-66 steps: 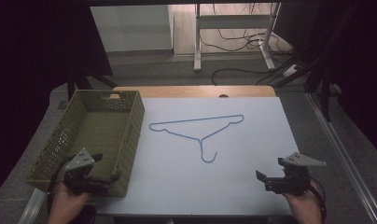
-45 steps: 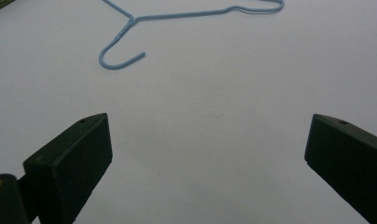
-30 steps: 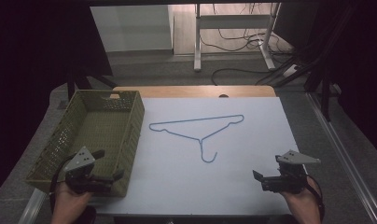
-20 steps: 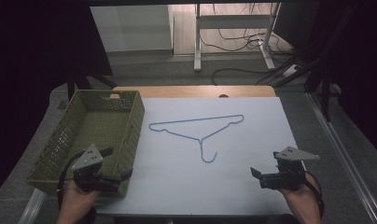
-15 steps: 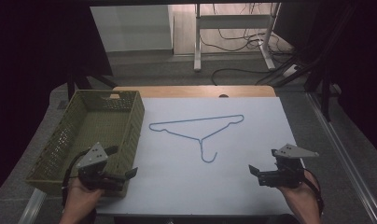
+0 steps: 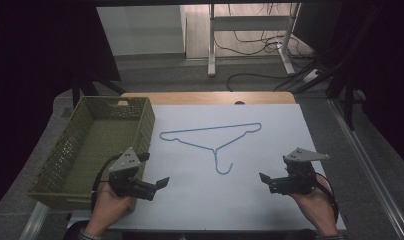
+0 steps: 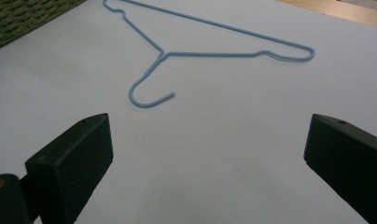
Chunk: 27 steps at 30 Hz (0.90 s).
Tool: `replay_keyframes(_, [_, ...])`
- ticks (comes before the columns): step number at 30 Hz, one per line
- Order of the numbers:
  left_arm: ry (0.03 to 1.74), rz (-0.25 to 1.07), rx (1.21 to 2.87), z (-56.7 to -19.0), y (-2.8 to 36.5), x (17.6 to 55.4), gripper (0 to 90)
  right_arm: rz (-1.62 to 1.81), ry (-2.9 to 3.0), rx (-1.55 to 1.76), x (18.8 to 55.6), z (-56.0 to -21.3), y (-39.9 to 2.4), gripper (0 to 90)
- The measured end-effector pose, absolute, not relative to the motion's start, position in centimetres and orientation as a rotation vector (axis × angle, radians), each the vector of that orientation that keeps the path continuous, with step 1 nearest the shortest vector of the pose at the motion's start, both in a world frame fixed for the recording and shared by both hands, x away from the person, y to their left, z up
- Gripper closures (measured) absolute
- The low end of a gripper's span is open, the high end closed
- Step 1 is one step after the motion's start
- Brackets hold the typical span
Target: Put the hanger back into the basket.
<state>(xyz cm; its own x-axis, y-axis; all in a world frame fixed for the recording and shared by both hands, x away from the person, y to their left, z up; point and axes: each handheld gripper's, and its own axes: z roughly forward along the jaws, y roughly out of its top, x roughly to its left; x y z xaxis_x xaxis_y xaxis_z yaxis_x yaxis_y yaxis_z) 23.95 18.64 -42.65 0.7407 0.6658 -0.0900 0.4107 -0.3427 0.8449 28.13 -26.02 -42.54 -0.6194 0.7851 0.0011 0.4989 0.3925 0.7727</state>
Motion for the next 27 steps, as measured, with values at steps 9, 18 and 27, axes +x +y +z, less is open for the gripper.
replay_keyframes(9, [0.772,0.311,2.000,-43.3,16.3,24.8,0.0,1.067,2.356,1.027,28.9,-42.5,-24.0,0.0])
replay_keyframes(18, [0.761,0.292,2.030,-45.2,14.5,25.8,0.0,1.065,2.420,1.009,30.1,-42.7,-22.0,0.7])
replay_keyframes(27, [0.781,0.262,2.044,-47.4,14.1,27.1,0.0,1.084,2.472,0.980,31.5,-43.0,-20.0,7.7])
